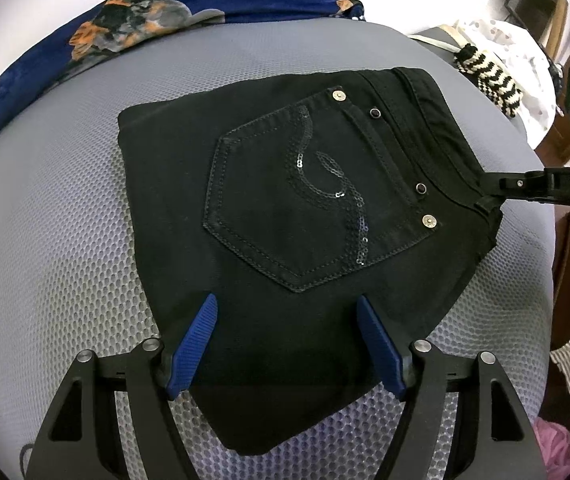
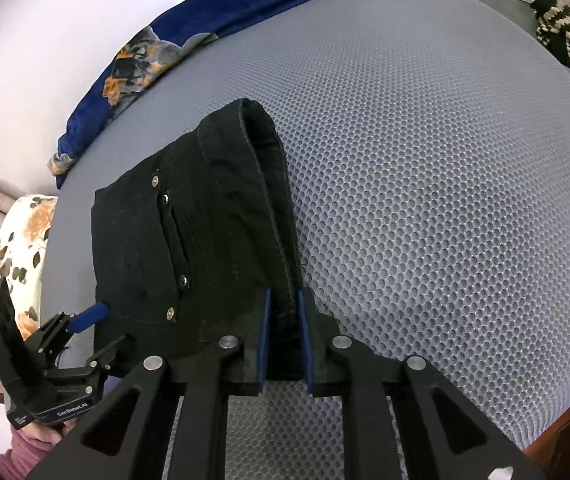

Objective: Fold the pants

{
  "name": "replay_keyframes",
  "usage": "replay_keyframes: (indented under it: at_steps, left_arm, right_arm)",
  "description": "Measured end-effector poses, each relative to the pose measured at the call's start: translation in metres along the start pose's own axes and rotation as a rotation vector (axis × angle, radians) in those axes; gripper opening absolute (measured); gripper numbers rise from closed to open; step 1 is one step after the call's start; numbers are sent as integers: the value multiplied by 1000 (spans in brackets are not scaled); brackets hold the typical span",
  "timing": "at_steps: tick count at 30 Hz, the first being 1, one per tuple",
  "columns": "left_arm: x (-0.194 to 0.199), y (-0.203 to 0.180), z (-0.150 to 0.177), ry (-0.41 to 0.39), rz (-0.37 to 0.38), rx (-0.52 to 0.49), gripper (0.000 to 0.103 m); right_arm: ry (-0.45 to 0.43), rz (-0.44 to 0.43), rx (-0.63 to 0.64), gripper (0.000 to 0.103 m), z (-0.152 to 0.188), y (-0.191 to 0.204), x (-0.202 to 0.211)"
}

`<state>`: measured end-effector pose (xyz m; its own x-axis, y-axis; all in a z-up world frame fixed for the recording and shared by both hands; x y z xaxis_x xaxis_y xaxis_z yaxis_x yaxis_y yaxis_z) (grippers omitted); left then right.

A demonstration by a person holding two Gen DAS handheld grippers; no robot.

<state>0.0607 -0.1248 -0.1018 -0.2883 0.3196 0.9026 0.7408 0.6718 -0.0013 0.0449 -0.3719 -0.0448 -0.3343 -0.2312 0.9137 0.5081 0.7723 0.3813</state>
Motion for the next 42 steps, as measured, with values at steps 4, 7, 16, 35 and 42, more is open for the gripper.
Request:
replay_keyframes:
  at_steps: [4,7,16,35,42]
  left_arm:
    - [1,-2,-1,4,-17,-1,73]
    - [3,-3,-2,-1,-31,-9,73]
    - [15,0,-6,-37,-63,-7,73]
    - [33,86,19,-107,86,339,73]
    - [16,104,26,-93,233,442,73]
  right_arm:
    - [7,0,2,16,-3,1,1]
    - [14,-6,14,17,-5,2,1]
    - [-10,19,64,35,-12,8,7]
    - [66,-108,68,50,-29,-2,-7]
    - [151,-225,20,52,-38,-21,-24]
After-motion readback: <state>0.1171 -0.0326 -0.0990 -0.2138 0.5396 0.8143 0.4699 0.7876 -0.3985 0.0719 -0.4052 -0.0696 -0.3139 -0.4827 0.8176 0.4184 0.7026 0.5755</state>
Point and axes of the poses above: each gripper's, at about its wrist camera, not at the fingertips, and x roughly against the way its jaws point, y to its left, z to its underside, the point moved 2 cm from there along -x, roughly the way its jaws point, and after that the axes turned 13 degrees about -x, right-handed, at the moved point
